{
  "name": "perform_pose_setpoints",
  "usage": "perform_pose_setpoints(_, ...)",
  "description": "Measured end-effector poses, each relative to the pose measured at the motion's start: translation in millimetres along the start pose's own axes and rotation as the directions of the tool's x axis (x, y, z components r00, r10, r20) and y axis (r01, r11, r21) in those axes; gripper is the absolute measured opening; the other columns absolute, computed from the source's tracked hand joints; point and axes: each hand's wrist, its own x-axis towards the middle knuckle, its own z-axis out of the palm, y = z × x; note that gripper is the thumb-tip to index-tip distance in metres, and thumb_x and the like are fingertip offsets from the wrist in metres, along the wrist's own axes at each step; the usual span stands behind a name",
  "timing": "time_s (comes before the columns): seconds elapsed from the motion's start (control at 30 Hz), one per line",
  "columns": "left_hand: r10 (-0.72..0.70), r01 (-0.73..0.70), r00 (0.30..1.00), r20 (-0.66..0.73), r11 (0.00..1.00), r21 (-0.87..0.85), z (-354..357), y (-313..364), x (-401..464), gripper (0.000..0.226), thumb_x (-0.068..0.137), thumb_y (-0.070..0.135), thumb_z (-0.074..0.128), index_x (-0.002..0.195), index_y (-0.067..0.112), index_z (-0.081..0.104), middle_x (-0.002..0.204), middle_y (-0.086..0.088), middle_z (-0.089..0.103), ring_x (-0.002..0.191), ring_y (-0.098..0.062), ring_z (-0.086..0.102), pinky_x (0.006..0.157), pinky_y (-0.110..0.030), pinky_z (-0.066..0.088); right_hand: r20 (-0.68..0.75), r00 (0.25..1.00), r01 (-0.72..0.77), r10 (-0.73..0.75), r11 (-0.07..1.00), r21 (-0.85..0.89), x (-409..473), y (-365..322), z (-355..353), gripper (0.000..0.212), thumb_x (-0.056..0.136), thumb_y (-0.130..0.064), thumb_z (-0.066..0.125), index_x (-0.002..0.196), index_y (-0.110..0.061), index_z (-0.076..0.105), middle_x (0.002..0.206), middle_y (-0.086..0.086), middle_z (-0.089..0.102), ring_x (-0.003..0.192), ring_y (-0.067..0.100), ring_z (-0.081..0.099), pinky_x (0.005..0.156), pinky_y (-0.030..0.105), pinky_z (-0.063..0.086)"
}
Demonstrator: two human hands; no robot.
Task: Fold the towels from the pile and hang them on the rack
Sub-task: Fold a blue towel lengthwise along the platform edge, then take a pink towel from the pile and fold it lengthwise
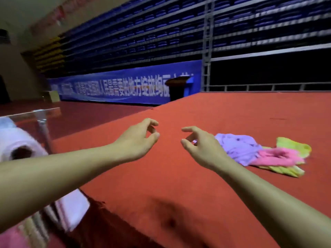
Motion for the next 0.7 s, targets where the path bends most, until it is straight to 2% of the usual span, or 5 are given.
perform_pose_setpoints(0.1, 0.083, -0.082, 0.997, 0.004, 0.985, -0.151, 69.5, 18.8, 30.8, 0.033, 0.096, 0.026, 0.054, 0.128, 0.026, 0.049, 0.111, 0.015, 0.061, 0.061, 0.001, 0.047, 0.076, -0.029, 0.039, -0.039, 0.989, -0.142, 0.141, 0.989, -0.034, -22.2, 57.3, -34.0, 0.035, 0.092, -0.033, 0.060, 0.127, -0.029, 0.057, 0.095, -0.014, 0.068, 0.085, 0.012, 0.064, 0.076, 0.028, 0.045)
perform_pose_setpoints(0.2, 0.136, -0.130, 0.991, -0.006, 0.934, -0.333, 141.9, 36.0, 55.6, 0.034, 0.094, 0.020, 0.057, 0.127, 0.026, 0.051, 0.106, 0.015, 0.062, 0.052, -0.008, 0.046, 0.067, -0.029, 0.043, -0.109, 0.964, -0.251, 0.243, 0.965, -0.072, -42.6, 108.0, -57.1, 0.032, 0.093, -0.030, 0.061, 0.125, -0.026, 0.059, 0.096, -0.011, 0.066, 0.082, 0.009, 0.060, 0.073, 0.025, 0.040)
perform_pose_setpoints(0.37, 0.049, -0.044, 0.999, -0.008, 0.790, -0.612, 247.0, 63.2, 81.8, 0.032, 0.093, 0.009, 0.056, 0.120, 0.027, 0.053, 0.101, 0.013, 0.064, 0.049, -0.002, 0.047, 0.059, -0.026, 0.040, -0.195, 0.901, -0.403, 0.387, 0.913, -0.054, -64.4, 181.4, -66.8, 0.030, 0.092, -0.025, 0.062, 0.122, -0.020, 0.062, 0.094, -0.006, 0.068, 0.085, 0.012, 0.064, 0.080, 0.028, 0.047)
perform_pose_setpoints(0.53, 0.002, 0.032, 0.999, 0.048, 0.716, -0.697, 333.0, 70.4, 87.9, 0.035, 0.091, 0.008, 0.060, 0.121, 0.026, 0.054, 0.099, 0.016, 0.063, 0.046, -0.006, 0.046, 0.059, -0.028, 0.042, -0.310, 0.830, -0.490, 0.463, 0.872, -0.010, -71.2, 243.7, -48.5, 0.028, 0.090, -0.013, 0.063, 0.117, -0.018, 0.065, 0.096, -0.007, 0.067, 0.089, 0.008, 0.061, 0.078, 0.022, 0.042)
perform_pose_setpoints(0.7, -0.082, 0.123, 0.992, 0.092, 0.682, -0.721, 385.3, 55.9, 81.1, 0.036, 0.090, 0.007, 0.063, 0.120, 0.028, 0.057, 0.097, 0.019, 0.063, 0.051, -0.003, 0.049, 0.057, -0.017, 0.042, -0.326, 0.802, -0.548, 0.501, 0.834, -0.065, -67.4, 294.1, -21.1, 0.031, 0.090, -0.016, 0.063, 0.121, -0.019, 0.063, 0.090, -0.012, 0.063, 0.073, 0.011, 0.058, 0.074, 0.025, 0.041)
